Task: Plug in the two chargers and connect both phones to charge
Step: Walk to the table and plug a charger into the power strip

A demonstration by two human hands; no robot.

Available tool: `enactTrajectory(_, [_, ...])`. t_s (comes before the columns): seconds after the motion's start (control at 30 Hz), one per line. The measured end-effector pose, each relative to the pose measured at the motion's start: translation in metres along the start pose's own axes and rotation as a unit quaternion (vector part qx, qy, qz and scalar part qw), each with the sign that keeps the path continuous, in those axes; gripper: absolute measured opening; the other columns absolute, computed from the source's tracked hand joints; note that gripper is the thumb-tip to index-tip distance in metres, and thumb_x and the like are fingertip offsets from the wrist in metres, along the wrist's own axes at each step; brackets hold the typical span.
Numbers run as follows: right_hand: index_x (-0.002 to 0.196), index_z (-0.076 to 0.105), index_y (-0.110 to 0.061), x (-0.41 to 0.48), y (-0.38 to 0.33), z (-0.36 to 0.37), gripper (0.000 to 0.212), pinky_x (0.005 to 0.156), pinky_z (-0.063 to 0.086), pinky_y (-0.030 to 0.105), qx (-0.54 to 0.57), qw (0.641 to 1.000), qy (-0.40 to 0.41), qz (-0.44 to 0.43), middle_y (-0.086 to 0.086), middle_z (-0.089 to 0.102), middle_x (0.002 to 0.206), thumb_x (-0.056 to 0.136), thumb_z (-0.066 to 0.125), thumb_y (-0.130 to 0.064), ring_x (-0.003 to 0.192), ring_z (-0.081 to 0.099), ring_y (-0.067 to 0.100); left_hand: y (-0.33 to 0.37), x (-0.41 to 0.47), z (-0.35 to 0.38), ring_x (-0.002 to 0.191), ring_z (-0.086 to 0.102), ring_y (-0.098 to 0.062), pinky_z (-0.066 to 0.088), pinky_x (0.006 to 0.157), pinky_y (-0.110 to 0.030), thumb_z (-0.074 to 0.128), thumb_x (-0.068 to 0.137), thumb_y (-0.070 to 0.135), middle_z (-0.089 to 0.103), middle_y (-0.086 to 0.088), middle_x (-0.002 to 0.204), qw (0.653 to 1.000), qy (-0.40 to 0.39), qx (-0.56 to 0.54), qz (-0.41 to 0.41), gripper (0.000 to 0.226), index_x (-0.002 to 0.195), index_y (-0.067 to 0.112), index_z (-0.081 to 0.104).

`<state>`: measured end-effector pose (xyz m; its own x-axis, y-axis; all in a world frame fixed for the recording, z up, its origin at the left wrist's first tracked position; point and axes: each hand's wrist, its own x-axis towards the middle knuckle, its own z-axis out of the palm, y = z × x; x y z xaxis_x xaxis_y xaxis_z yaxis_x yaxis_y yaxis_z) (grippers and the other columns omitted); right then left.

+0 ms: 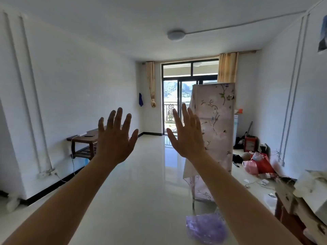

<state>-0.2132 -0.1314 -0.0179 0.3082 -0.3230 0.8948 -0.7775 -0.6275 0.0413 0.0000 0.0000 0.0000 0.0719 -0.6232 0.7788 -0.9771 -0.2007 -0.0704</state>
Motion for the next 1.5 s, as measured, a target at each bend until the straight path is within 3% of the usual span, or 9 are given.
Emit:
enactTrajectory(0.23, [0.159, 0.019, -0.016, 0.052, -0.048, 0.127, 0.071, 0.121, 0.017, 0.055, 0.002, 0.997, -0.075, 0.020, 0.017, 0.006, 0.167, 0.101, 0.042, -0.048, 0.154, 0.009, 0.035, -0.107, 0.044, 0.097, 0.144, 0.033, -0.042, 0.026, 0.112, -0.066, 0.025, 0.097, 0.053, 0.030, -0.023, 0.160, 0.999, -0.021, 0.018, -0.016, 0.069, 0.148, 0.010, 0.040])
enactTrajectory(0.43, [0.159, 0.021, -0.016, 0.089, -0.074, 0.240, 0.069, 0.121, 0.016, 0.055, 0.039, 0.993, -0.099, 0.043, 0.016, 0.005, 0.167, 0.101, 0.044, -0.047, 0.154, 0.011, 0.035, -0.180, 0.103, 0.196, 0.143, 0.035, -0.041, 0.028, 0.111, -0.066, 0.020, 0.096, 0.056, 0.032, -0.022, 0.159, 0.998, -0.055, 0.012, -0.038, 0.071, 0.147, 0.010, 0.041])
enactTrajectory(0.53, [0.159, 0.022, -0.016, 0.102, -0.064, 0.302, 0.069, 0.121, 0.017, 0.055, 0.039, 0.993, -0.107, 0.041, 0.016, 0.005, 0.167, 0.101, 0.044, -0.047, 0.154, 0.011, 0.035, -0.200, 0.133, 0.257, 0.143, 0.035, -0.042, 0.029, 0.111, -0.067, 0.018, 0.096, 0.056, 0.032, -0.022, 0.159, 0.997, -0.073, 0.015, -0.036, 0.072, 0.146, 0.010, 0.041])
enactTrajectory(0.8, [0.160, 0.019, -0.017, 0.164, -0.009, 0.491, 0.071, 0.122, 0.016, 0.054, 0.047, 0.991, -0.108, 0.057, 0.016, 0.004, 0.167, 0.101, 0.043, -0.049, 0.154, 0.009, 0.034, -0.236, 0.232, 0.428, 0.146, 0.029, -0.040, 0.024, 0.114, -0.066, 0.038, 0.100, 0.049, 0.026, -0.020, 0.162, 0.995, -0.090, 0.038, -0.027, 0.061, 0.148, 0.011, 0.040])
enactTrajectory(1.03, [0.160, 0.015, -0.019, 0.266, 0.020, 0.673, 0.072, 0.123, 0.013, 0.052, 0.050, 0.986, -0.153, 0.043, 0.015, -0.001, 0.168, 0.101, 0.035, -0.054, 0.155, 0.008, 0.034, -0.303, 0.348, 0.545, 0.148, 0.026, -0.037, 0.019, 0.116, -0.063, 0.017, 0.094, 0.056, 0.025, -0.019, 0.163, 0.987, -0.117, 0.091, -0.062, 0.074, 0.151, 0.012, 0.035])
enactTrajectory(1.27, [0.160, 0.018, -0.018, 0.332, 0.004, 0.859, 0.072, 0.122, 0.018, 0.052, 0.043, 0.980, -0.192, -0.029, 0.016, 0.005, 0.168, 0.100, 0.035, -0.055, 0.153, 0.016, 0.034, -0.399, 0.409, 0.680, 0.141, 0.037, -0.043, 0.025, 0.111, -0.068, 0.021, 0.093, 0.054, 0.037, -0.025, 0.156, 0.985, -0.117, 0.076, -0.101, 0.073, 0.143, 0.007, 0.046])
enactTrajectory(1.5, [0.160, 0.019, -0.017, 0.407, -0.006, 1.054, 0.072, 0.122, 0.016, 0.053, 0.035, 0.971, -0.233, -0.040, 0.018, 0.005, 0.168, 0.101, 0.036, -0.054, 0.153, 0.015, 0.036, -0.503, 0.496, 0.838, 0.147, 0.029, -0.039, 0.023, 0.115, -0.067, 0.014, 0.095, 0.058, 0.029, -0.020, 0.161, 0.979, -0.140, 0.075, -0.126, 0.073, 0.150, 0.014, 0.035])
